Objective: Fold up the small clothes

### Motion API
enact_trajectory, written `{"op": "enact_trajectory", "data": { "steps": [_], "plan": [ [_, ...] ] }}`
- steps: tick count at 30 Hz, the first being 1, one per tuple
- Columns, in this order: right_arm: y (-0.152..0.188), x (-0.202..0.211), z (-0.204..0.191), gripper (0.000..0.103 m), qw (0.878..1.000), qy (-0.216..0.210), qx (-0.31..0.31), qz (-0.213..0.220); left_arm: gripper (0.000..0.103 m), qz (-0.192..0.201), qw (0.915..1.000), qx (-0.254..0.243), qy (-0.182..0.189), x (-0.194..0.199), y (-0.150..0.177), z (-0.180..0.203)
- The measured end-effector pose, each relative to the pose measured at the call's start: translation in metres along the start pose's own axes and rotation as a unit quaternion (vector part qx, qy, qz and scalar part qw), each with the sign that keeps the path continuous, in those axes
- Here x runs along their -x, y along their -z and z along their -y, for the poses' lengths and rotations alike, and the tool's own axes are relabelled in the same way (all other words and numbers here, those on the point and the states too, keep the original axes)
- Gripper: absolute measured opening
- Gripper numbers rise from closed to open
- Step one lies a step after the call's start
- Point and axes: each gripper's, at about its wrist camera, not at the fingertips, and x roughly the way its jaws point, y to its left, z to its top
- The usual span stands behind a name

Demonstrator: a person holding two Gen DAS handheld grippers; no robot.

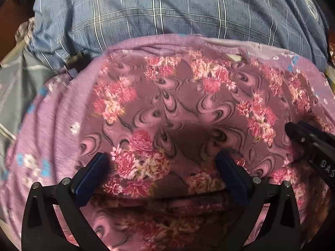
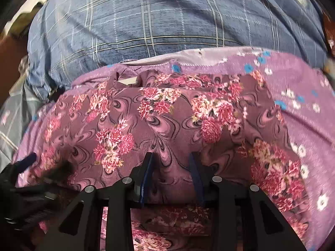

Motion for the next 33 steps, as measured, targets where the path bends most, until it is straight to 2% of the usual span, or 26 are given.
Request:
{"op": "enact_trajectory", "data": {
  "steps": [4,8,10,11,14,17,19,21,26,30,32,33],
  "plan": [
    [-0.001,0.004,0.003,0.037,1.0,-0.015,-0.009,-0.001,0.103,-0.011,0.9999,0.001,0.009,0.002,-0.007,-0.006],
    [-0.001,0.022,0.014,0.037,0.999,-0.033,-0.017,0.018,0.103,0.007,1.0,-0.001,-0.003,0.019,-0.009,-0.023],
    [0.001,0.035,0.023,0.037,0.999,-0.035,-0.019,0.032,0.103,0.027,0.9996,0.0,-0.007,0.039,-0.003,-0.043],
    [0.004,0.045,0.03,0.04,0.998,-0.04,-0.029,0.04,0.103,0.037,0.9992,0.003,-0.015,0.049,0.002,-0.052],
    [0.022,0.079,0.052,0.062,0.993,-0.066,-0.072,0.06,0.103,0.057,0.9966,0.031,-0.05,0.082,0.032,-0.092],
    [0.056,0.113,0.069,0.063,0.991,-0.08,-0.086,0.068,0.103,0.046,0.9948,0.064,-0.065,0.106,0.083,-0.134],
    [0.08,0.129,0.074,0.063,0.992,-0.083,-0.08,0.059,0.103,0.02,0.9947,0.082,-0.057,0.117,0.119,-0.152],
    [0.107,0.148,0.079,0.063,0.992,-0.09,-0.073,0.045,0.103,0.011,0.9935,0.101,-0.052,0.132,0.153,-0.164],
    [0.16,0.186,0.09,0.065,0.994,-0.087,-0.059,0.003,0.103,-0.004,0.9956,0.093,-0.007,0.153,0.214,-0.157],
    [0.2,0.195,0.105,0.068,0.989,-0.105,-0.091,-0.039,0.103,-0.019,0.9962,0.084,0.013,0.15,0.227,-0.148],
    [0.219,0.19,0.109,0.068,0.985,-0.113,-0.111,-0.069,0.098,-0.017,0.9962,0.078,0.035,0.147,0.228,-0.142],
    [0.227,0.185,0.11,0.068,0.982,-0.121,-0.121,-0.083,0.091,-0.018,0.9961,0.074,0.044,0.146,0.228,-0.138]
  ]
}}
